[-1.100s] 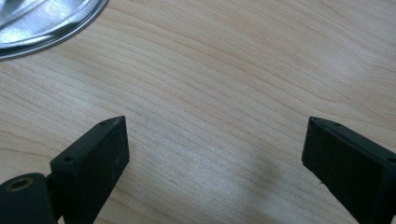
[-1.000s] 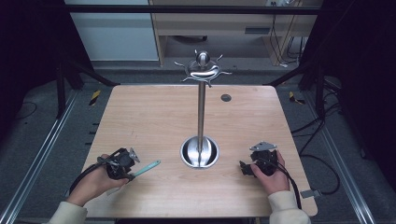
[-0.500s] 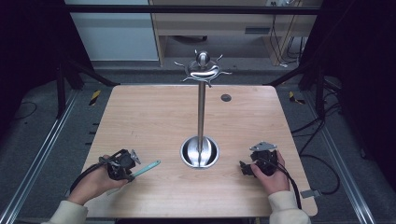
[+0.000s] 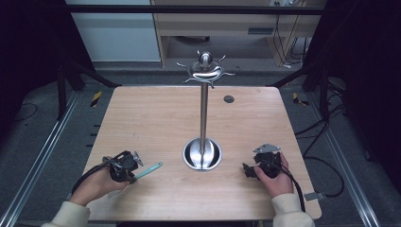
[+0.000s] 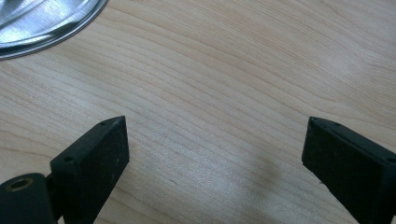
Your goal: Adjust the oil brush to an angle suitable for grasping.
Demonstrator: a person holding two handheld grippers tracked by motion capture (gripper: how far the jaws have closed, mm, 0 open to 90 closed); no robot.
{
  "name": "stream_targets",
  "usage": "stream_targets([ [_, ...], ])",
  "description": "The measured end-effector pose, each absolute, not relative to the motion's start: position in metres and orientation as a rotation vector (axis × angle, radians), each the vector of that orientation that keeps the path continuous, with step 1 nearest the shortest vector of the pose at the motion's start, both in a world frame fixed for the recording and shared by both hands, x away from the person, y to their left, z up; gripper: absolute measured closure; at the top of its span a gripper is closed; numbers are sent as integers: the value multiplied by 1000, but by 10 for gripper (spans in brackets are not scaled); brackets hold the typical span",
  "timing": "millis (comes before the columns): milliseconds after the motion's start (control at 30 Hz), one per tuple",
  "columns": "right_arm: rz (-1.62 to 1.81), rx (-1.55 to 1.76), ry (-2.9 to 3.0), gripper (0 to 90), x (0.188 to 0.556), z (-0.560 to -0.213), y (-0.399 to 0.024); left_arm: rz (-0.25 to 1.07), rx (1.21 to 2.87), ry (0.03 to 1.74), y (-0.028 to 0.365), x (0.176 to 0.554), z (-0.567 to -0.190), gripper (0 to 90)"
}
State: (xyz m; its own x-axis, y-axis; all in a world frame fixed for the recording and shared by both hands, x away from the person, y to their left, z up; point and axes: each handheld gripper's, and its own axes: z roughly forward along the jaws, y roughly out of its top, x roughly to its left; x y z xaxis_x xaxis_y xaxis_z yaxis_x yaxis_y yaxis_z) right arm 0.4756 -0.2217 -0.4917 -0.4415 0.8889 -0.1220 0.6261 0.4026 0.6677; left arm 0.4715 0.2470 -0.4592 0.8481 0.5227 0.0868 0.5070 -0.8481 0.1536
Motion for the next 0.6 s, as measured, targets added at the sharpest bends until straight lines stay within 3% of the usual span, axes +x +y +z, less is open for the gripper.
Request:
stream_targets([
  [600,758,1297,2198,81,476,-492,-222,200,2843,832,252,469,-457,818],
])
